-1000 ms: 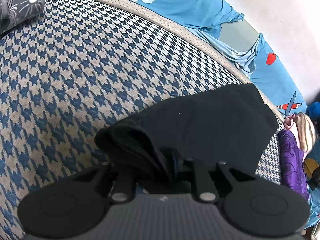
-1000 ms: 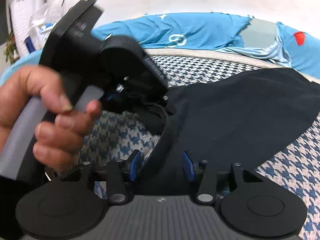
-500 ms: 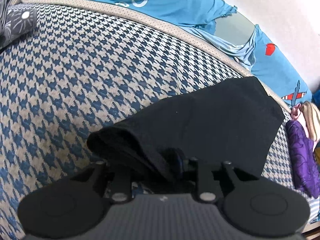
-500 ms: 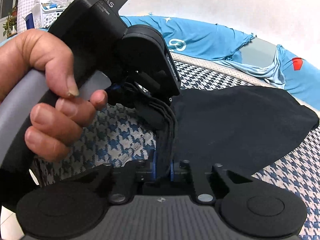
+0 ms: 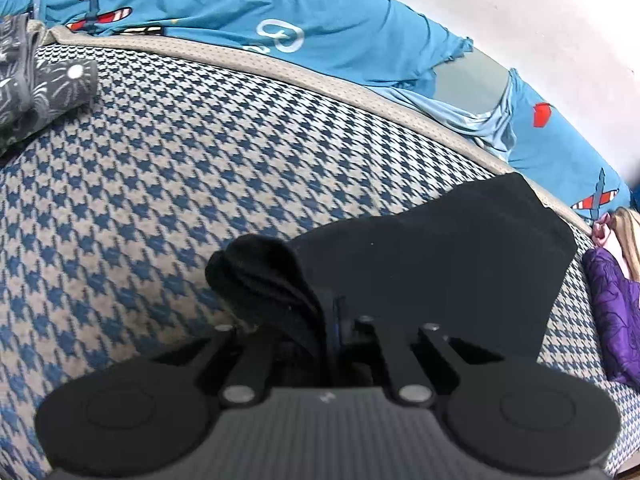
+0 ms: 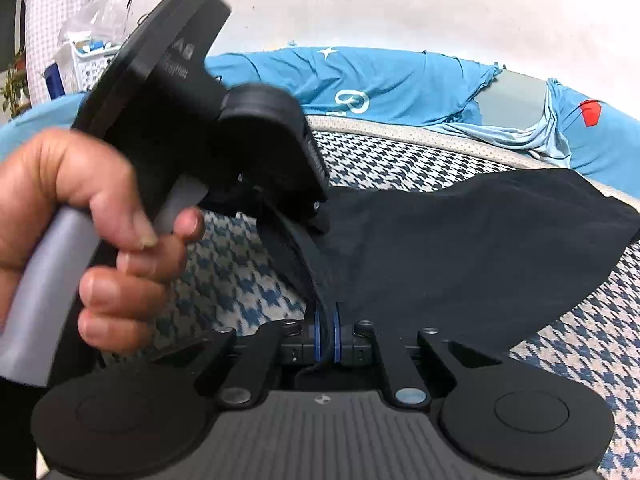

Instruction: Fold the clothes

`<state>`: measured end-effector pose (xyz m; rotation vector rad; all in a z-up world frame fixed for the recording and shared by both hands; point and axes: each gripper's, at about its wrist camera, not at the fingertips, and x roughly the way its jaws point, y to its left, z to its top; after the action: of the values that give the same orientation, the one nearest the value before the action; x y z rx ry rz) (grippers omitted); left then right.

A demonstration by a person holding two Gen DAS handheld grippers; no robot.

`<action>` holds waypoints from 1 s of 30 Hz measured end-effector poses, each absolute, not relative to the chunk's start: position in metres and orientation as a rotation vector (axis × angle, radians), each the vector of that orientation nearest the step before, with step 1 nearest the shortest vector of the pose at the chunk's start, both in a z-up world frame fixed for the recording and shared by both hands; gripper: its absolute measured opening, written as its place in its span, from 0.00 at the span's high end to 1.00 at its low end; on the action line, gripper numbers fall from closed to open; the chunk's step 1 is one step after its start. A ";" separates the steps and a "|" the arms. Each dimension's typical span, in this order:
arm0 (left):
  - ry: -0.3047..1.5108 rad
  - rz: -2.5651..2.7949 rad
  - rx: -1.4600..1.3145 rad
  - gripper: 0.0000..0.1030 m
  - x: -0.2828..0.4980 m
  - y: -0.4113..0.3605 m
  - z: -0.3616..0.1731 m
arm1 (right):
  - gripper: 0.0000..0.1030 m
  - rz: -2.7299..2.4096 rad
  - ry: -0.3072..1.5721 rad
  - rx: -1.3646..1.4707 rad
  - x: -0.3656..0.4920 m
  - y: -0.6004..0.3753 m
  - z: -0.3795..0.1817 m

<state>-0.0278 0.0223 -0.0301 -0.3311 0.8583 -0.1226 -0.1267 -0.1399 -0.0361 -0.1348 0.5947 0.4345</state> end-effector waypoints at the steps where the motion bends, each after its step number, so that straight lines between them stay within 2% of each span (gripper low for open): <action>1: 0.855 -0.118 -0.331 0.95 -0.029 0.025 -0.029 | 0.92 0.440 0.594 -0.131 -0.127 -0.138 -0.035; 30: 0.808 0.035 -0.330 0.95 -0.013 0.121 -0.006 | 0.92 0.684 0.615 -0.034 -0.108 -0.049 -0.029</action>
<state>-0.0127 0.1208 -0.0059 -0.3303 0.8076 0.0347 -0.1082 -0.0491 -0.0295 -0.0339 0.6152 0.6835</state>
